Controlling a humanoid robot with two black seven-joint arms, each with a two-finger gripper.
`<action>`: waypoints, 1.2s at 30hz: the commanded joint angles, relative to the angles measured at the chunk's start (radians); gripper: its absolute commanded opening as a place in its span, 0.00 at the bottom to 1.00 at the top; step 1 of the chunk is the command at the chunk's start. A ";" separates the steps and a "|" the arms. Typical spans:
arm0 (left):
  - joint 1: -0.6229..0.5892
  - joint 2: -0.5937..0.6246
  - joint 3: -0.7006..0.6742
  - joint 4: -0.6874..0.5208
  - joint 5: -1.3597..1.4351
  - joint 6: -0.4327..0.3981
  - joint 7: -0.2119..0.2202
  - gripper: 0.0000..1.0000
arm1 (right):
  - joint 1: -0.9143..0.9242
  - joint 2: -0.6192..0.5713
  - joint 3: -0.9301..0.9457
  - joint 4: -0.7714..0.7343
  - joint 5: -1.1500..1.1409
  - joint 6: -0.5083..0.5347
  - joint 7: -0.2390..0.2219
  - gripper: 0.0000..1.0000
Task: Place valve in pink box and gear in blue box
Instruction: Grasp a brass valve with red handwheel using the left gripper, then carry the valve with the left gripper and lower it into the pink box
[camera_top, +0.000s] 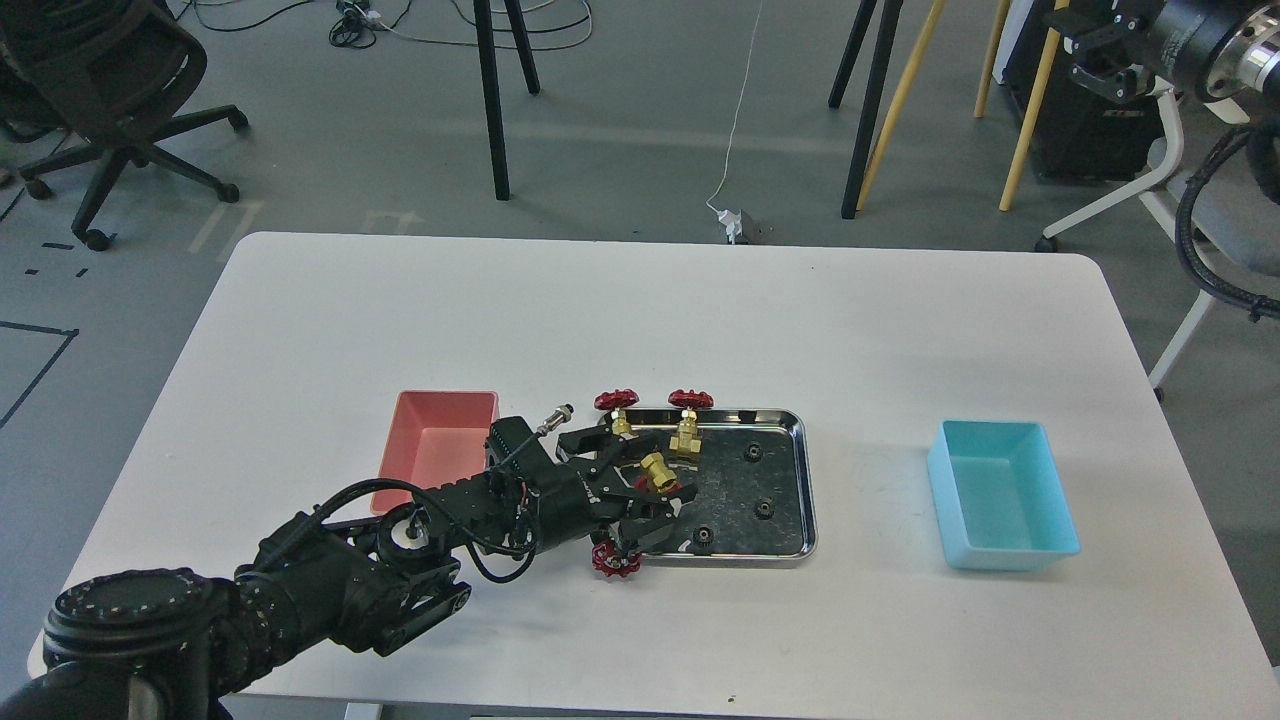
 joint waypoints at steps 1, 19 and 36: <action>0.000 0.000 0.000 0.006 0.000 0.000 0.000 0.61 | 0.000 0.000 0.000 0.000 0.000 0.000 0.000 0.99; -0.011 0.014 -0.014 -0.014 -0.018 0.000 0.000 0.21 | 0.012 0.038 -0.035 -0.064 -0.006 0.000 0.004 0.99; -0.096 0.564 -0.009 -0.519 -0.206 0.000 0.000 0.22 | 0.037 0.089 -0.035 -0.096 -0.006 0.000 0.004 0.99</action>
